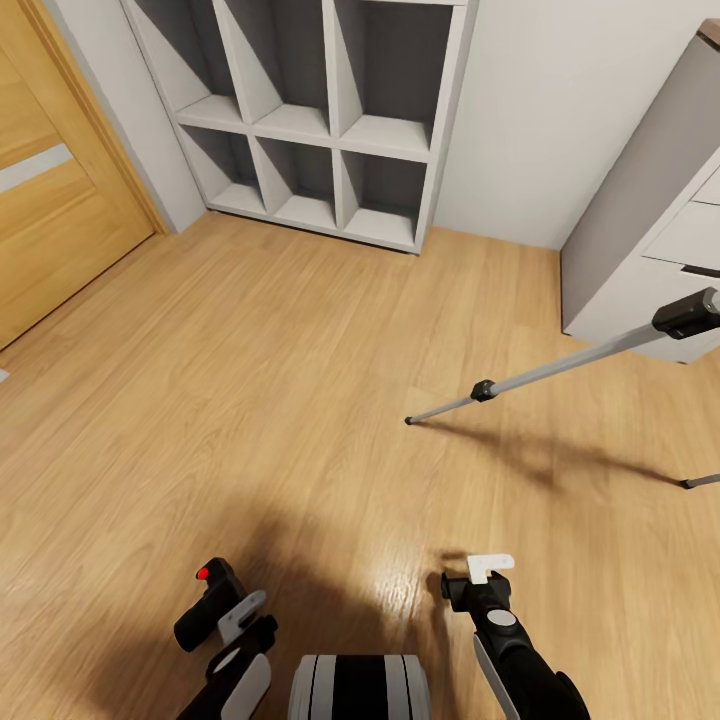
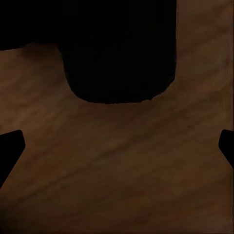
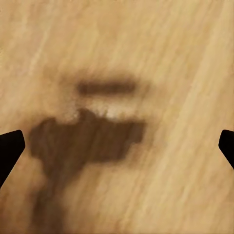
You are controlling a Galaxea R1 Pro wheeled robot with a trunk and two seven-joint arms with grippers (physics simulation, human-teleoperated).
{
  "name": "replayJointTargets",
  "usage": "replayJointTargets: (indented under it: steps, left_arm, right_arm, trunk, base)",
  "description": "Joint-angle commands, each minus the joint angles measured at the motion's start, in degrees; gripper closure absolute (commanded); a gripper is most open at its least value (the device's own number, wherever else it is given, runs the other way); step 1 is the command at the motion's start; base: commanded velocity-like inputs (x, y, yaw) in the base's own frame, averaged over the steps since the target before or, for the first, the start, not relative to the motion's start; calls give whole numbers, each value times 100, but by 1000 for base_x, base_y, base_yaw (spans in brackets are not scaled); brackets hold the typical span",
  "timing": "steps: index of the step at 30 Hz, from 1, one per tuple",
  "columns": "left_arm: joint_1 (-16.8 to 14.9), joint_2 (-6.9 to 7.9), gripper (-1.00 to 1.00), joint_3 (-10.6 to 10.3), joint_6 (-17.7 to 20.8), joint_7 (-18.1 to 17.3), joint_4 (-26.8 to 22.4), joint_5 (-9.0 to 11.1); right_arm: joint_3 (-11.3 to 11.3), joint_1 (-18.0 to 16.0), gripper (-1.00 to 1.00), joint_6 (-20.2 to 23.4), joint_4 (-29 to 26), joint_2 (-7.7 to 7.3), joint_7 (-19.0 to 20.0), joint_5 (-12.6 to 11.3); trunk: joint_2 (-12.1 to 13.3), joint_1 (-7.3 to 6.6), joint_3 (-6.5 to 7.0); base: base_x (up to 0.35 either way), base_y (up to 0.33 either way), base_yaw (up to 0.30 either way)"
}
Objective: Attach the digital camera to the camera tripod in the bedroom.
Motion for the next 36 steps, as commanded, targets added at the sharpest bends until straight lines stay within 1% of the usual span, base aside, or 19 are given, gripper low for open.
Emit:
replayJointTargets:
  steps: [1,4,5,7,12,14,19,36]
  left_arm:
    - [-2,2,-100,-35,-38,28,-10,47]
    - [-2,2,-100,-46,-38,29,-30,22]
    - [-10,35,-100,-13,-71,28,-50,56]
    - [-10,46,-100,52,-113,27,-46,85]
    - [-10,54,-100,61,-131,30,-34,93]
    - [-10,64,-100,108,-195,33,-8,122]
    - [-10,70,-100,141,-261,35,13,146]
    - [-10,57,-100,152,-284,28,-4,172]
  right_arm:
    - [16,0,-100,44,-9,-2,-31,21]
    - [16,0,-100,46,-9,-2,-32,21]
    - [22,2,-100,38,17,5,-42,28]
    - [18,1,-100,39,17,6,-43,27]
    - [15,1,-100,40,17,3,-44,25]
    - [18,3,-100,40,18,0,-47,30]
    - [16,3,-100,40,18,-2,-50,34]
    - [16,3,-100,40,18,-2,-51,38]
  trunk:
    - [-1,-1,-3]
    - [-1,-1,-3]
    - [-1,-1,-3]
    - [-1,-1,-3]
    - [-1,-1,-3]
    - [-1,-1,-3]
    - [-1,-1,-3]
    - [-1,-1,-3]
  base:
    - [0,0,0]
    - [0,0,0]
    - [0,0,0]
    - [0,0,0]
    - [0,0,0]
    - [0,0,0]
    - [0,0,0]
    - [0,0,0]
